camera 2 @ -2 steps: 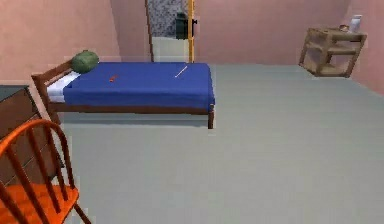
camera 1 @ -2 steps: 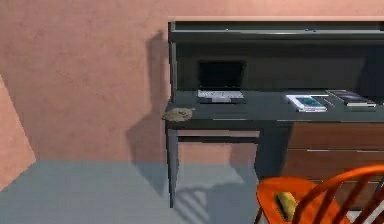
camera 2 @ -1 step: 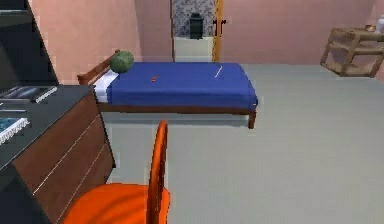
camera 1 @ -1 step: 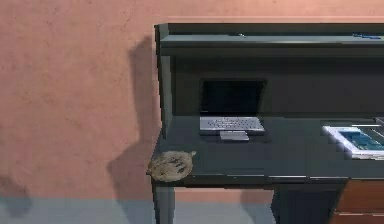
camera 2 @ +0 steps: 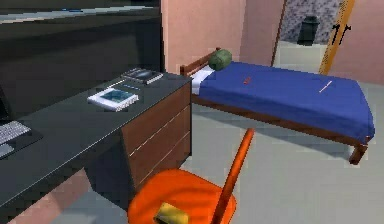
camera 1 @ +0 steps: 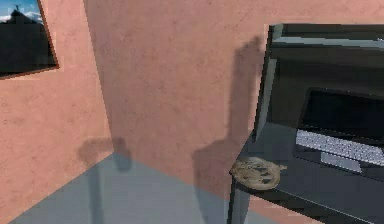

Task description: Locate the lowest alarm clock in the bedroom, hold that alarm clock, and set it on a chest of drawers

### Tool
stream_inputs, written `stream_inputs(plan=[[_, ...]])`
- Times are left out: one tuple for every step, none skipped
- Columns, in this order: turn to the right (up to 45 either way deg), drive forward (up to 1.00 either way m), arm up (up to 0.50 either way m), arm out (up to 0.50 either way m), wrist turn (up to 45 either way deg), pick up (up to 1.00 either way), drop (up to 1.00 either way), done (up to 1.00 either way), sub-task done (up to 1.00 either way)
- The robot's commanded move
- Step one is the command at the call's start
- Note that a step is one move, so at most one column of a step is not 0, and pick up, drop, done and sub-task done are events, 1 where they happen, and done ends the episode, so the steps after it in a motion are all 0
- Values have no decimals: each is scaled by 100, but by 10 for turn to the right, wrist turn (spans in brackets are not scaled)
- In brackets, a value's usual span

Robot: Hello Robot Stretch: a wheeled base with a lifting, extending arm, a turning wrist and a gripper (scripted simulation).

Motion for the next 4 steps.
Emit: stream_inputs(plan=[[0,0,50,0,0,0,0,0,0],[0,0,12,0,0,0,0,0,0],[0,0,0,18,0,0,0,0,0],[0,0,0,0,450,0,0,0,0]])
